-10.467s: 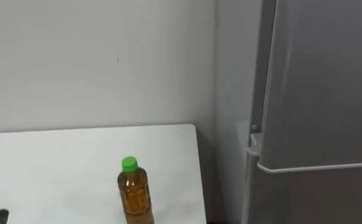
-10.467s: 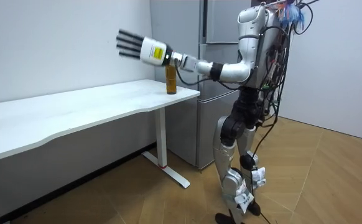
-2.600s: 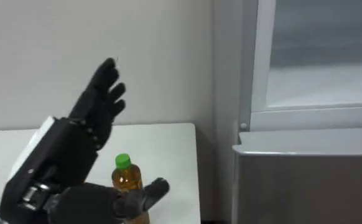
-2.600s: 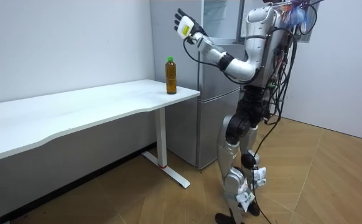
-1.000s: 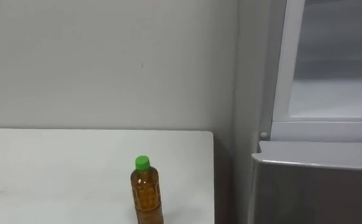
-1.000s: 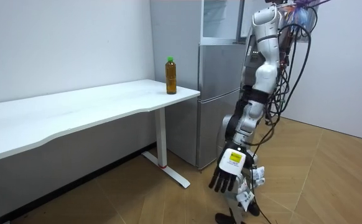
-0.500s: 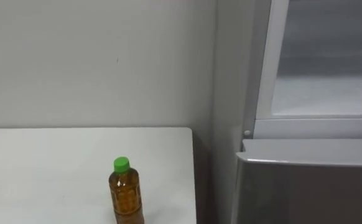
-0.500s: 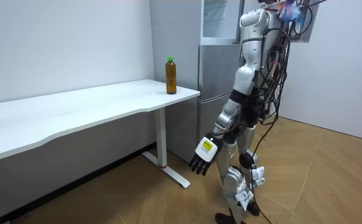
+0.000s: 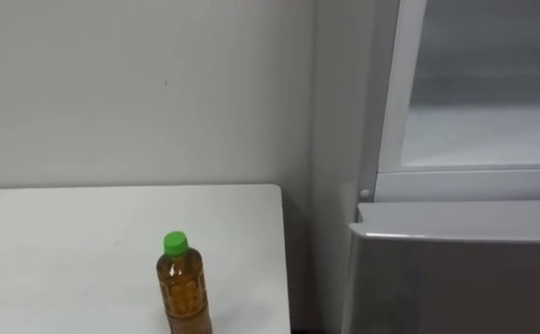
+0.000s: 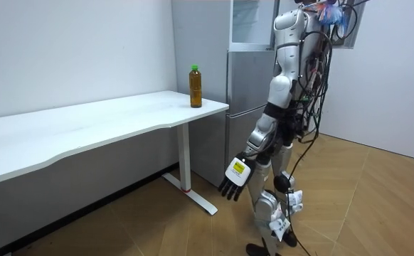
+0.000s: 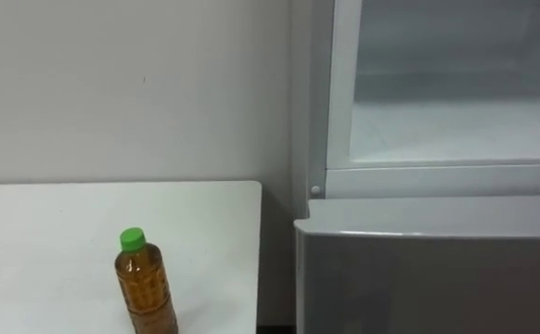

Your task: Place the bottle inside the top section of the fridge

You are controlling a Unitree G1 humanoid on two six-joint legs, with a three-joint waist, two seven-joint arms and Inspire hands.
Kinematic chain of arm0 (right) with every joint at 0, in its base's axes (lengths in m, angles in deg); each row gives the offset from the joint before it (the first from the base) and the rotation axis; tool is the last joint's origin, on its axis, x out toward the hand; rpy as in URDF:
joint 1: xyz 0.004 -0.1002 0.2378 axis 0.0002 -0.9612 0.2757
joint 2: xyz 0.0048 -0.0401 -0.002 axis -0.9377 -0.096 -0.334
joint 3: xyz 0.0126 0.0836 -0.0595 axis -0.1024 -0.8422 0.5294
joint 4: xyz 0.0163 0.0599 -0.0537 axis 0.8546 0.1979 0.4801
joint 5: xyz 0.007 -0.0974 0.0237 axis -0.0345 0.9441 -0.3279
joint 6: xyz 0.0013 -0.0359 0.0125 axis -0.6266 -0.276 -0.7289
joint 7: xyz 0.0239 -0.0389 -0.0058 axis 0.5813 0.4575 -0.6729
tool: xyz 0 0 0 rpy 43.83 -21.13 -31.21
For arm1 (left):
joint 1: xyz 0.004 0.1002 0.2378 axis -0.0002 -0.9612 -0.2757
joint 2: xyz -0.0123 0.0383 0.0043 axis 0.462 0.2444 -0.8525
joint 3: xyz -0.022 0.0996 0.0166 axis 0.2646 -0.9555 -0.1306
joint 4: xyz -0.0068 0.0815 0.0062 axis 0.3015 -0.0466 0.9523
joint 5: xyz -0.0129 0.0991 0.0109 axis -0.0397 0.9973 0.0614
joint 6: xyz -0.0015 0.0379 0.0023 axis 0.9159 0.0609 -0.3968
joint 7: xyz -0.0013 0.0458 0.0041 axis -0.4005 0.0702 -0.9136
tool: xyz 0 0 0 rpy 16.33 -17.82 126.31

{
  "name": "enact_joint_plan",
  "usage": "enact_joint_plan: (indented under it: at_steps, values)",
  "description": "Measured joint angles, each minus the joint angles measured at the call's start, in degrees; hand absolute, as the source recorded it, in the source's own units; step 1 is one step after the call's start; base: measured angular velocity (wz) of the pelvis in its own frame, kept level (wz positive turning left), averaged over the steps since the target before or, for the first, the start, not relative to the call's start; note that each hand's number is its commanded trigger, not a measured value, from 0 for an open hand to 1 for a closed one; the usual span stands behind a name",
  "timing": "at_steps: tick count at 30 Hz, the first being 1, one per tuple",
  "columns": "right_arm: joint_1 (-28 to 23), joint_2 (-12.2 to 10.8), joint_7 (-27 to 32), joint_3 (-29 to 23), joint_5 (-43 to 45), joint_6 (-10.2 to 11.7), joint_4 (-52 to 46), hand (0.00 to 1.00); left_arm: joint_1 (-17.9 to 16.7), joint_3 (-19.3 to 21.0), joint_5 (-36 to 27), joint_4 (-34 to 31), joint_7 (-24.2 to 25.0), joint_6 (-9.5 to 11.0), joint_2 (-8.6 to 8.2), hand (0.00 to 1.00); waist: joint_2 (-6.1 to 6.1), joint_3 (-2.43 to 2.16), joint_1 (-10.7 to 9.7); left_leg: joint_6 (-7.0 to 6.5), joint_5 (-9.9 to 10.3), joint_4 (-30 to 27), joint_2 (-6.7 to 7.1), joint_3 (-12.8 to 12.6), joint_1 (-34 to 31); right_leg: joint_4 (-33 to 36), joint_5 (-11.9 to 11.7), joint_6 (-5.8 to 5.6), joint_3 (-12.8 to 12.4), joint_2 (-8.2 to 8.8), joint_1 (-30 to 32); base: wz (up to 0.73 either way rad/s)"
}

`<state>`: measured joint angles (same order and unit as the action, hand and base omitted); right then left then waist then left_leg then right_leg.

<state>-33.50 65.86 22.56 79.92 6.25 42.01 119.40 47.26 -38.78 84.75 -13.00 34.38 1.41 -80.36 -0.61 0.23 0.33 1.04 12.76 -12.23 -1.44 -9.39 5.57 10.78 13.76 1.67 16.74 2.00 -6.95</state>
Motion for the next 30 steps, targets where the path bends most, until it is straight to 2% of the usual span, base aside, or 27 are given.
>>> enact_joint_plan:
  at_steps: [4,7,9,12,15,17,19,20,23,25,26,29,30]
  values:
    - [0.1,0.5,-2.5,1.2,2.7,-0.4,-14.3,0.0,-0.2,0.0,0.1,0.8,0.4,-0.6,0.35,0.0,-0.02,0.01,0.7,0.0,0.0,-0.6,-0.04,0.1,-0.2,-0.1,-0.1,0.01,0.2,-0.04,0.0,0.04]
    - [-1.2,1.4,-4.0,2.1,3.1,-2.9,-20.5,0.0,-0.3,0.5,0.0,-0.3,1.3,-1.2,0.56,0.0,-0.15,-0.04,1.7,0.0,0.0,-0.6,-0.13,0.0,-0.4,0.0,-0.1,0.07,0.6,-0.09,0.0,0.04]
    - [-1.4,1.6,-4.8,2.2,3.1,-3.3,-23.7,0.0,-0.2,0.5,0.0,-0.3,1.5,-1.2,0.59,0.0,-0.11,0.07,1.7,0.0,0.0,-0.6,-0.17,0.0,-0.6,0.0,-0.3,0.13,0.7,-0.1,0.1,0.02]
    - [-1.7,2.7,-5.3,2.3,3.4,-6.6,-29.7,0.0,0.3,0.6,0.0,-0.3,2.4,-1.3,0.67,0.0,0.07,0.2,1.7,0.0,0.0,-0.6,-0.19,0.0,-1.1,0.5,-0.3,0.13,0.7,0.0,0.6,-0.01]
    - [-1.7,3.8,-5.6,2.3,3.5,-7.9,-33.5,0.0,0.8,0.6,0.0,-0.1,2.4,-1.3,0.68,0.0,0.18,0.26,2.1,0.0,0.0,-0.5,-0.36,-0.9,-1.5,1.5,-0.3,0.18,-0.1,-0.03,1.9,-0.16]
    - [-1.7,5.2,-6.6,2.2,3.5,-8.4,-37.4,0.0,0.7,0.5,-0.1,0.3,2.4,-1.4,0.69,0.0,0.42,0.33,3.1,-0.01,0.0,-0.5,-0.63,-2.1,-1.9,2.0,-0.5,0.38,-1.2,-0.11,2.9,-0.31]
    - [-1.8,6.8,-7.6,2.2,3.5,-10.5,-42.0,0.0,0.3,0.5,0.0,0.3,2.4,-1.5,0.8,0.0,0.4,0.35,3.1,-0.01,0.0,-0.5,-0.74,-2.3,-1.9,2.1,-0.6,0.44,-1.2,-0.16,3.1,-0.06]
    - [-1.8,7.6,-8.4,1.8,3.2,-10.7,-44.8,0.0,-0.1,0.5,0.0,0.3,2.4,-1.6,0.9,0.0,0.33,0.33,3.1,-0.01,0.0,-0.5,-0.78,-2.3,-1.8,2.0,-0.6,0.46,-1.2,-0.2,2.9,0.0]
    - [-1.1,7.1,-9.2,0.3,1.8,-10.3,-52.2,0.0,-0.8,0.4,0.3,0.3,2.4,-2.0,1.11,0.0,0.16,0.23,3.1,0.0,0.0,-0.5,-0.84,-2.3,-1.7,1.8,-0.6,0.48,-1.2,-0.28,2.7,0.01]
    - [0.9,6.5,-10.2,-0.1,-2.1,-8.2,-56.0,0.0,-1.1,0.4,1.6,0.3,2.4,-2.6,1.54,0.0,-0.31,0.21,3.1,0.0,0.0,-0.5,-0.91,-2.3,-1.1,0.9,-0.8,0.46,-1.1,-0.5,2.0,0.09]
    - [1.6,6.2,-10.5,-0.2,-2.7,-7.4,-57.1,0.0,-1.3,0.4,2.2,0.3,2.4,-2.9,1.75,0.0,-0.41,0.05,3.3,0.0,0.0,-0.5,-0.9,-2.3,-0.9,0.7,-0.8,0.44,-1.1,-0.53,1.7,0.1]
    - [3.1,5.4,-11.2,-0.4,-4.0,-7.4,-59.0,0.0,-1.8,0.6,2.8,0.2,2.5,-3.7,1.96,0.0,-1.51,-0.51,3.4,0.0,0.0,-0.5,-0.86,-2.2,-0.8,0.0,-1.0,0.29,-0.8,-0.56,1.1,0.08]
    - [3.1,5.3,-11.2,-0.4,-4.0,-7.3,-59.7,0.0,-1.9,0.6,2.8,0.2,2.5,-3.9,1.94,0.0,-1.62,-0.56,3.4,0.0,0.0,-0.5,-0.84,-2.1,-0.8,0.0,-1.0,0.25,-0.7,-0.55,1.1,0.04]
